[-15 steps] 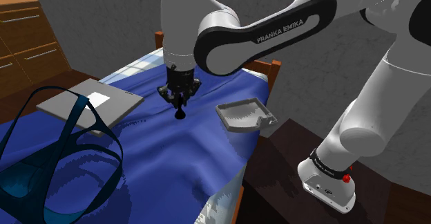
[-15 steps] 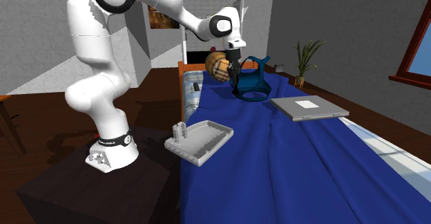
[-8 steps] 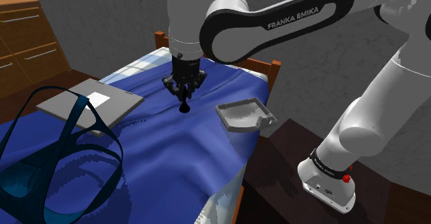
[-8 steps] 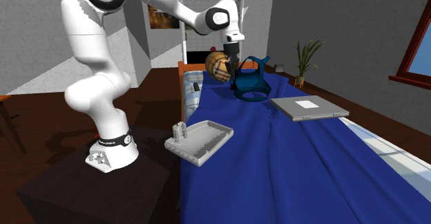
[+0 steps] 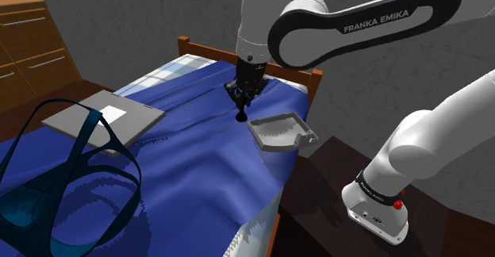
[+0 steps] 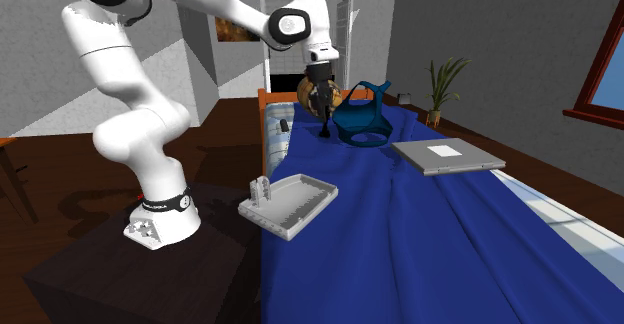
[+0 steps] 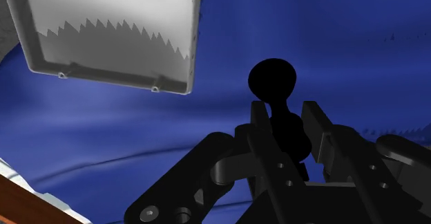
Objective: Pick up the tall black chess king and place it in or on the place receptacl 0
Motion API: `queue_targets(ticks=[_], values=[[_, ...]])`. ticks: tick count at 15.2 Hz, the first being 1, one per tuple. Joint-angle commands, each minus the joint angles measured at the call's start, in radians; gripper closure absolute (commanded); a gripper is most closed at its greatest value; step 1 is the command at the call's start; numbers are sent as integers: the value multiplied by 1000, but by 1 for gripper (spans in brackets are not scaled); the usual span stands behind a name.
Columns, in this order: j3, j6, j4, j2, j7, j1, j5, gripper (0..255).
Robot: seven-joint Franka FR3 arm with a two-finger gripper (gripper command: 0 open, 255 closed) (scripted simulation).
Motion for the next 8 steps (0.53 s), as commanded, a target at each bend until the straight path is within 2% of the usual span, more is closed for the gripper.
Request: queue_targets(ticks=[1,8], values=[[-48,1,-64,-69,-69,-1,28,255],[-200,-26,-242,-277,-251,0,58,255]])
